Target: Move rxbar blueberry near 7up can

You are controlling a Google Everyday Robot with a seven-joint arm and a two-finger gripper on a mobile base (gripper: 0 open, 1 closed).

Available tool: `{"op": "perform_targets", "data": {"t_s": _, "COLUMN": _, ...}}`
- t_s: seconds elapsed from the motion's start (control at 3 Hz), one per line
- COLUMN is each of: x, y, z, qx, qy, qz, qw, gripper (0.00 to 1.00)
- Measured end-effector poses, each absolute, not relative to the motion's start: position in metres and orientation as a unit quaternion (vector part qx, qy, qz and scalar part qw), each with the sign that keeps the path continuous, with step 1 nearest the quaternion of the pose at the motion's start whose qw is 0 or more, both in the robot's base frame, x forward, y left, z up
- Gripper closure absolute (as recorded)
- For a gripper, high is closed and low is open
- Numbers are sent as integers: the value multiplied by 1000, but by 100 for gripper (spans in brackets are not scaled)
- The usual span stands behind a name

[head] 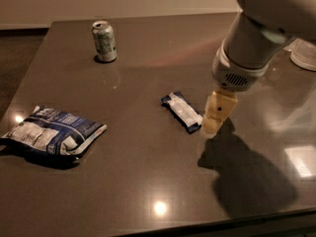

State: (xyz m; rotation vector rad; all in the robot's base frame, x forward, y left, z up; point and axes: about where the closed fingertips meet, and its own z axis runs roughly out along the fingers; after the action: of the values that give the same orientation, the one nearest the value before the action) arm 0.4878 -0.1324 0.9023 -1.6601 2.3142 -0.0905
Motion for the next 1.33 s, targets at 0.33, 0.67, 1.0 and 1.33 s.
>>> {"op": "perform_targets", "data": {"t_s": 0.33, "x": 498, "y": -111, "z": 878, "qx": -565, "qy": 813, "qz": -14, "qw": 138, "gripper": 0}}
{"op": "perform_targets", "data": {"t_s": 0.67, "x": 504, "y": -90, "z": 858, "qx": -558, "qy": 820, "qz": 11, "qw": 124, "gripper": 0}}
{"op": "perform_targets", "data": {"t_s": 1.0, "x": 515, "y": -75, "z": 839, "qx": -559, "qy": 821, "qz": 41, "qw": 113, "gripper": 0}}
{"op": "perform_targets", "data": {"t_s": 1.33, "x": 523, "y": -73, "z": 831, "qx": -558, "qy": 821, "qz": 55, "qw": 110, "gripper": 0}}
